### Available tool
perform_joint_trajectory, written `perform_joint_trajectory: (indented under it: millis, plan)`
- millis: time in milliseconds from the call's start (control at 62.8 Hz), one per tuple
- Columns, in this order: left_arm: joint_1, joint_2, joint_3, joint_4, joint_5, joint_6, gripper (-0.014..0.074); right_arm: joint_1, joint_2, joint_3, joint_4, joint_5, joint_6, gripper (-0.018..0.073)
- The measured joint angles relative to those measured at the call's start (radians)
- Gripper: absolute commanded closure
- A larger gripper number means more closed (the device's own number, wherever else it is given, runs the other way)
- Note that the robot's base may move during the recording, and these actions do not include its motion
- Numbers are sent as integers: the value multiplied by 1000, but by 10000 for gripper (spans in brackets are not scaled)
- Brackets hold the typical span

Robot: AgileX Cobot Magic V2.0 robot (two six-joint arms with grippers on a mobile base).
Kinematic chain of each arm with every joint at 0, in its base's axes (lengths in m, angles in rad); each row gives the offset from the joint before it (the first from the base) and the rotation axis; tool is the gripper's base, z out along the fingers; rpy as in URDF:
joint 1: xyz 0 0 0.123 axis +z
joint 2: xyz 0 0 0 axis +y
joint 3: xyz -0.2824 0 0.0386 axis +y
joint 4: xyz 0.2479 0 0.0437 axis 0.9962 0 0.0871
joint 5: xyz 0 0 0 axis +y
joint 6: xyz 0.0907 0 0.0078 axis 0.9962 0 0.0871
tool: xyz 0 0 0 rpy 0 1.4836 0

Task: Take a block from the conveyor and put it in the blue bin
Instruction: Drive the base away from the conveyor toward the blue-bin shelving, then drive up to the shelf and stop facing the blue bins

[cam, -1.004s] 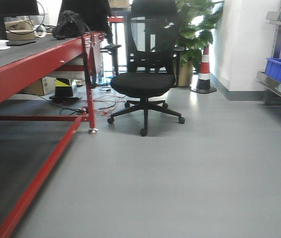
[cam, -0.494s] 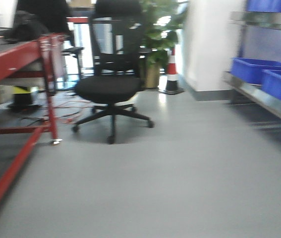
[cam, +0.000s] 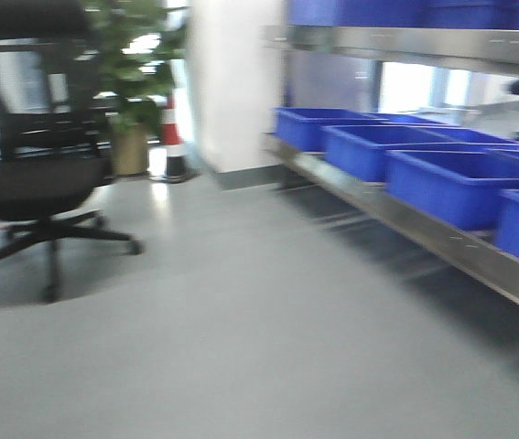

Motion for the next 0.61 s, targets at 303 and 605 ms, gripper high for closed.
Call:
perform_joint_trajectory:
  millis: [303,605]
  plan:
    - [0,0,0,0,0,0,707,0,0,0,0,0,-2,721]
    - [0,0,0,0,0,0,707,0,0,0,0,0,-2,721]
